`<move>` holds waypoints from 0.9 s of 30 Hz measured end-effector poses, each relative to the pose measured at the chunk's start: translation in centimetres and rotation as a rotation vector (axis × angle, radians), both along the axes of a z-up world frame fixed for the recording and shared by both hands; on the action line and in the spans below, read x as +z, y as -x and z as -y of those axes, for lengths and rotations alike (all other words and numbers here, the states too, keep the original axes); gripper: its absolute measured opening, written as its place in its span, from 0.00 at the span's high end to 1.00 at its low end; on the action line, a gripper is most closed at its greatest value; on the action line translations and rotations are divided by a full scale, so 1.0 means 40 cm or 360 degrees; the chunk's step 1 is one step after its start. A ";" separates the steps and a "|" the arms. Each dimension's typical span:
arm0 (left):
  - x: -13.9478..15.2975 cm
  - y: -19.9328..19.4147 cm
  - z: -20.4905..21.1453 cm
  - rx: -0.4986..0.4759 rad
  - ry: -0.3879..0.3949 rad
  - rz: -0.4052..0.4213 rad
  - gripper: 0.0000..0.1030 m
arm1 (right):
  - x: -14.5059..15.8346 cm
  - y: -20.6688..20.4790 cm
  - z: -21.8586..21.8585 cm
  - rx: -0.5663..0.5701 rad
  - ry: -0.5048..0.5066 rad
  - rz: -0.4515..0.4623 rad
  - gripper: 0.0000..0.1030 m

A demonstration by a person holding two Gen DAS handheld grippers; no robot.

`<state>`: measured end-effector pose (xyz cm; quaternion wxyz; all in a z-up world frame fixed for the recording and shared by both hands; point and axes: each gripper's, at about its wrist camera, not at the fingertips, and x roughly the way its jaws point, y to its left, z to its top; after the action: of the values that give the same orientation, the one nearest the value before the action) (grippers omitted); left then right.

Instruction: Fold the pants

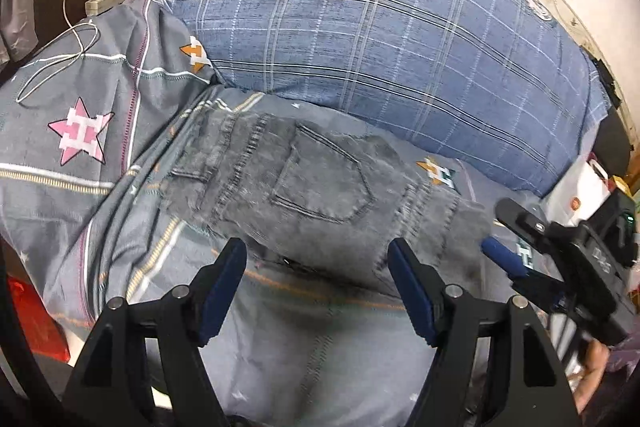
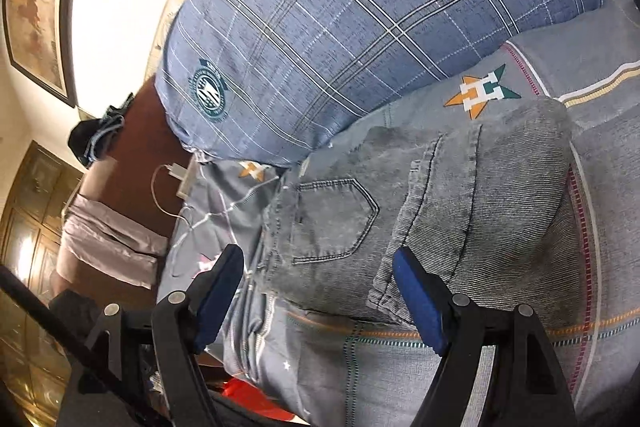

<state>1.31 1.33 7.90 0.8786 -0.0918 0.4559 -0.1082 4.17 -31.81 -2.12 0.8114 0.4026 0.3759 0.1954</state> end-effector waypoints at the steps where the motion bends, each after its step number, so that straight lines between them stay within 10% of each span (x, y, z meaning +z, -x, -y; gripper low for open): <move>1: 0.007 0.008 0.006 -0.0005 0.0004 0.0001 0.30 | 0.000 0.003 0.004 -0.0007 -0.0003 -0.0005 0.20; 18: -0.108 -0.181 -0.094 0.0079 0.0237 -0.0141 0.30 | -0.024 -0.001 -0.041 0.0097 0.0215 -0.0073 0.20; 27: -0.250 -0.313 -0.216 0.0261 0.0309 -0.0390 0.30 | -0.029 -0.170 -0.163 0.0145 0.0470 -0.0234 0.20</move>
<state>13.83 9.97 -2.09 0.8095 -0.2255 0.5379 -0.0678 10.98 -25.29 -3.30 0.8223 0.2749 0.4767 0.1448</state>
